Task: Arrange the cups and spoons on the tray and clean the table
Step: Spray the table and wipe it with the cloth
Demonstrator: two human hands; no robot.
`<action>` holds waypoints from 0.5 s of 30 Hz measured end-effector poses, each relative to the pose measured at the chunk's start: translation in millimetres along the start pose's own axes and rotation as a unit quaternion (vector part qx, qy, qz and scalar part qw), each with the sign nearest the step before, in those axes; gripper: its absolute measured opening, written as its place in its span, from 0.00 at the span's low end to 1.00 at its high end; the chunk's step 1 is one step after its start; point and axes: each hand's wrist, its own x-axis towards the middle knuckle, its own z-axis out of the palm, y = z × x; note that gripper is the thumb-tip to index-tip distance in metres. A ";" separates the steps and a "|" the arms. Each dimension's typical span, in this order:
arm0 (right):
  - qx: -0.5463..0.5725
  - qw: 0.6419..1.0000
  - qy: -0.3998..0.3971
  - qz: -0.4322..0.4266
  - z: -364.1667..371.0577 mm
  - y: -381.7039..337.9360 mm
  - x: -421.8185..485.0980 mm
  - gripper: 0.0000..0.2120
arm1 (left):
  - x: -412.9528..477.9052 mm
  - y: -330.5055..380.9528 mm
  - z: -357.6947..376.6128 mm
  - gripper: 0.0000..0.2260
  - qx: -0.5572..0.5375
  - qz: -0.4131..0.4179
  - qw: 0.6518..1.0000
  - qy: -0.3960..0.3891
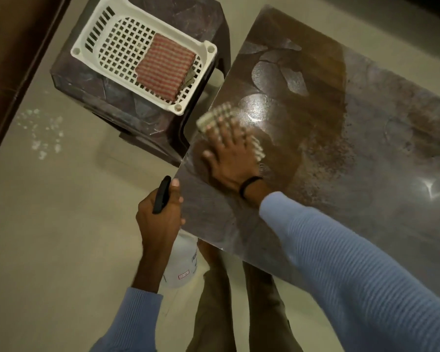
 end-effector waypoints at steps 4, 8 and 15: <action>-0.032 0.980 -0.082 -0.176 27.1 -26.3 -89.4 0.31 | -8.4 -7.4 -15.7 0.18 0.006 0.002 1.000 -0.008; -0.029 0.992 -0.060 -0.111 20.6 33.3 -106.6 0.29 | -14.7 -14.2 -31.4 0.16 -0.008 -0.003 1.000 -0.002; -0.002 1.000 -0.007 -0.011 19.1 -45.2 -19.2 0.34 | -15.8 -30.4 -42.1 0.17 0.009 -0.004 1.000 0.019</action>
